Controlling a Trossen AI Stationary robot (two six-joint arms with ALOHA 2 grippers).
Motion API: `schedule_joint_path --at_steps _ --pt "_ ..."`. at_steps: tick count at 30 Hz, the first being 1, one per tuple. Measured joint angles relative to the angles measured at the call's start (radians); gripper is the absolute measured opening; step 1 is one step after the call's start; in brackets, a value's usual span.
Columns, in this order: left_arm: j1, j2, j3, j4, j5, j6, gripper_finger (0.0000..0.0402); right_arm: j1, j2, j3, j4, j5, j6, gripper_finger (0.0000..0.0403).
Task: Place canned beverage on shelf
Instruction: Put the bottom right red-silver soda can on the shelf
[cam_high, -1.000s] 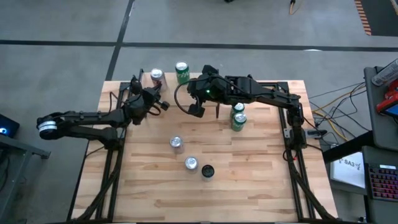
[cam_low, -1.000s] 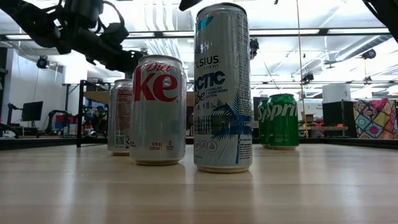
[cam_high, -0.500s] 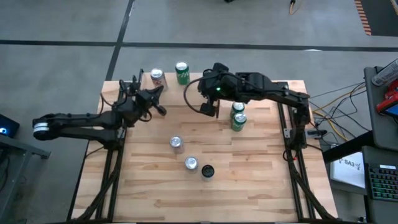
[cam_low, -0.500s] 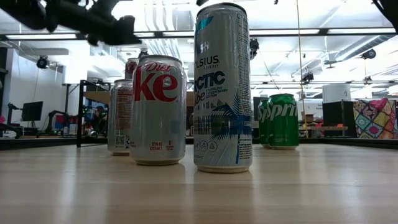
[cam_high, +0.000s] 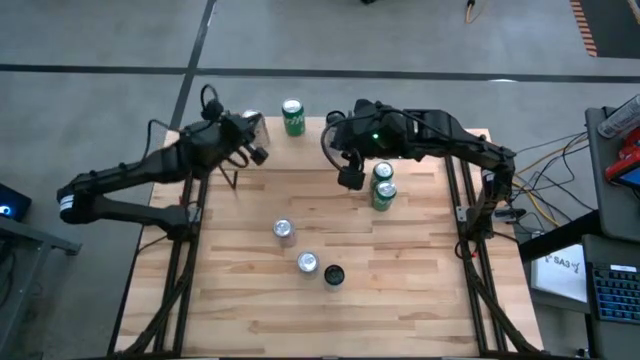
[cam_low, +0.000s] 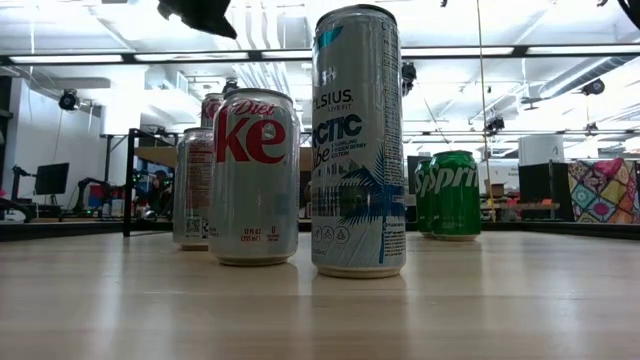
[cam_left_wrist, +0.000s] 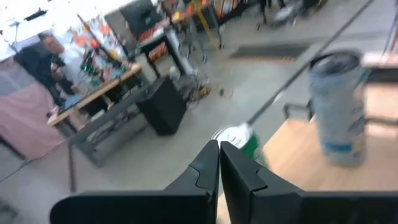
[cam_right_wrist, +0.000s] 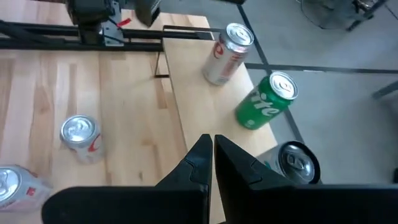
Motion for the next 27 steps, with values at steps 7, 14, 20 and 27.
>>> schedule_joint_path --at_steps 7,14,20,27 --pt "0.101 0.079 0.111 -0.184 0.103 0.003 0.0000 0.003 -0.009 0.000 -0.042 0.000 0.041 0.0009" --pt "0.230 0.156 0.211 -0.368 0.191 -0.042 0.0000 0.013 -0.012 0.000 -0.043 0.000 0.052 0.0009" --pt "0.295 0.188 0.240 -0.437 0.226 -0.079 0.0000 0.013 -0.012 0.000 -0.042 0.000 0.061 0.0009" --pt "0.305 0.210 0.240 -0.446 0.234 -0.080 0.0000 0.013 -0.012 0.000 -0.042 0.003 0.061 0.0009"
